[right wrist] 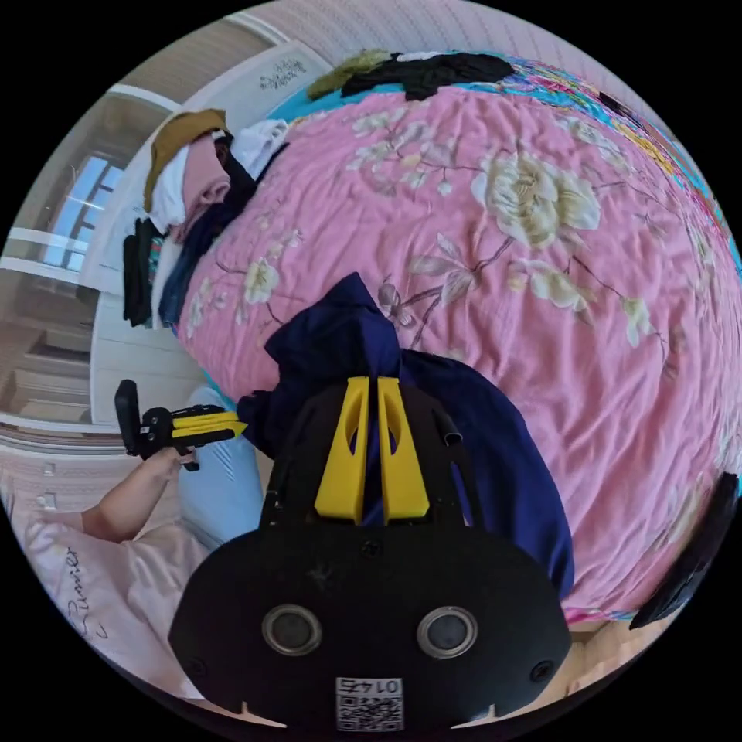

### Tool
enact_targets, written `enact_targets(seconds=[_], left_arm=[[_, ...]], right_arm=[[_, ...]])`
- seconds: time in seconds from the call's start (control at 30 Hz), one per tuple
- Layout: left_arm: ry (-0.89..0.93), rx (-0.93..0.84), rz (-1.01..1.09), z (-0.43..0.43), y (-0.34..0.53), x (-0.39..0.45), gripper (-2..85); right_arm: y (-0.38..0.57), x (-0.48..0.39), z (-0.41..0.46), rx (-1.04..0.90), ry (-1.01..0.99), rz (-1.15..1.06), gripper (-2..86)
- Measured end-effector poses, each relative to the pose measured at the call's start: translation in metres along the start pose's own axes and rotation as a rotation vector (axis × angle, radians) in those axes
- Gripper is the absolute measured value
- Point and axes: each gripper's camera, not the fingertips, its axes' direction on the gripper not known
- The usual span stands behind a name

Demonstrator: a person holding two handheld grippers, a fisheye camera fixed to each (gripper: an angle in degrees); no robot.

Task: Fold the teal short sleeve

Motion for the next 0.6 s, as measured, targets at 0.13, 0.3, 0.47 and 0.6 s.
enact_targets(seconds=[0.13,0.3,0.47,0.6], left_arm=[[0.048,0.202,-0.005,-0.072,0.015,-0.017,-0.9],[0.128,0.348,0.020,-0.110,0.025,-0.028,-1.0],[-0.012,0.074,-0.031,-0.040,0.013,-0.039,-1.0],[-0.018,0.035,-0.057,-0.026,0.017,-0.041,-1.0]], right_arm=[[0.058,0.028,-0.103,0.261,-0.138,0.019,1.0],[0.127,0.066,-0.153,0.284,-0.184,0.122,0.7],[0.162,0.100,-0.124,0.115,-0.116,0.308,0.8],[0.167,0.090,-0.137,0.140,-0.022,0.277,2.8]])
